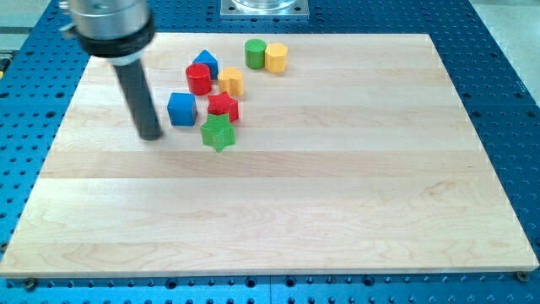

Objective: Move cube and red star towards the center right

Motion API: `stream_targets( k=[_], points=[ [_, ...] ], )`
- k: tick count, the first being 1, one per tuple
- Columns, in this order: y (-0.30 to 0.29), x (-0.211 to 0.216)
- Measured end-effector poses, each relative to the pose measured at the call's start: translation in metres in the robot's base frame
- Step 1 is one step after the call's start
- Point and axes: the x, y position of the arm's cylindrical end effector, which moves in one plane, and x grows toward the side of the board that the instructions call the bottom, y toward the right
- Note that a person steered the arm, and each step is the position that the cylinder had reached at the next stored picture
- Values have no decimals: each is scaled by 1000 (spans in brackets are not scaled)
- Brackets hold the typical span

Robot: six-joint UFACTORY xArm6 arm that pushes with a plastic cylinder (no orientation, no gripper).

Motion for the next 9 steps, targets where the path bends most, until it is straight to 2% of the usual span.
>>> stream_targets(
  k=[1,2,5,6,9],
  points=[
    [-12,-15],
    [5,-61],
    [24,-34],
    [54,-35],
    [201,-35]
  ],
)
